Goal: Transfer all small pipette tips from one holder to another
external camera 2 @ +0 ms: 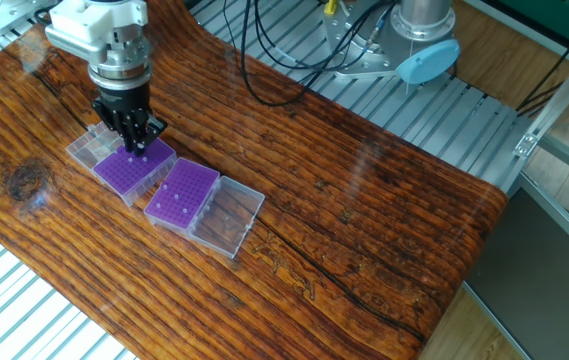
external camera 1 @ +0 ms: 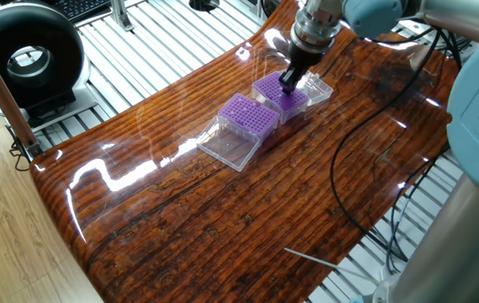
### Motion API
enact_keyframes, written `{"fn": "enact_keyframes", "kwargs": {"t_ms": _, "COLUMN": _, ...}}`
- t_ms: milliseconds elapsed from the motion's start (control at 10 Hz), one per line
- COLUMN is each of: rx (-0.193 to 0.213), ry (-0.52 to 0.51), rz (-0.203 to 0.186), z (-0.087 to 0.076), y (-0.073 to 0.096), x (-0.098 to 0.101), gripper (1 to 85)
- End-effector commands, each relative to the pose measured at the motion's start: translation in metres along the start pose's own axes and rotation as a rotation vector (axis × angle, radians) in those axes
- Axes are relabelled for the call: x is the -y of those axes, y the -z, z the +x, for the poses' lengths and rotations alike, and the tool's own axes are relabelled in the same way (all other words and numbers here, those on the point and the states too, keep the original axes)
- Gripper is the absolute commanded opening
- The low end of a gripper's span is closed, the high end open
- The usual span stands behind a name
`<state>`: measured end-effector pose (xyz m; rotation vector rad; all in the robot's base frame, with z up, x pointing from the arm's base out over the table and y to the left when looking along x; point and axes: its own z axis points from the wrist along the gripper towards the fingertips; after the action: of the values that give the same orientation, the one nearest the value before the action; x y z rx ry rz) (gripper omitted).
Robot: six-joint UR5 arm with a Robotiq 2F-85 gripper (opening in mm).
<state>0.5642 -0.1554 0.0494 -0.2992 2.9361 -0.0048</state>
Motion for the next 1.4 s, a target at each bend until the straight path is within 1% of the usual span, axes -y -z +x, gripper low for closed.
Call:
{"fn": "enact_keyframes", "kwargs": {"t_ms": 0, "rx": -0.022, "ry": -0.033, "rz": 0.01, "z": 0.004, "y": 0.01, "x": -0.003, "gripper": 21.7}}
{"fn": "enact_keyframes", "kwargs": {"t_ms": 300, "rx": -0.043, "ry": -0.097, "rz": 0.01, "z": 0.005, "y": 0.022, "x": -0.017, "gripper": 21.0}}
{"fn": "enact_keyframes", "kwargs": {"t_ms": 400, "rx": -0.049, "ry": -0.107, "rz": 0.015, "z": 0.005, "y": 0.024, "x": -0.019, "gripper": 21.0}}
{"fn": "enact_keyframes", "kwargs": {"t_ms": 600, "rx": -0.048, "ry": -0.122, "rz": 0.005, "z": 0.001, "y": 0.025, "x": -0.031, "gripper": 21.0}}
{"fn": "enact_keyframes", "kwargs": {"t_ms": 800, "rx": -0.042, "ry": -0.144, "rz": -0.013, "z": -0.003, "y": 0.02, "x": -0.05, "gripper": 22.3}}
{"fn": "enact_keyframes", "kwargs": {"t_ms": 1000, "rx": -0.038, "ry": -0.149, "rz": -0.007, "z": -0.01, "y": 0.013, "x": -0.063, "gripper": 22.7}}
{"fn": "enact_keyframes", "kwargs": {"t_ms": 1100, "rx": -0.039, "ry": -0.145, "rz": -0.001, "z": -0.014, "y": 0.012, "x": -0.068, "gripper": 22.7}}
{"fn": "enact_keyframes", "kwargs": {"t_ms": 1300, "rx": -0.039, "ry": -0.124, "rz": -0.001, "z": -0.02, "y": 0.007, "x": -0.073, "gripper": 22.7}}
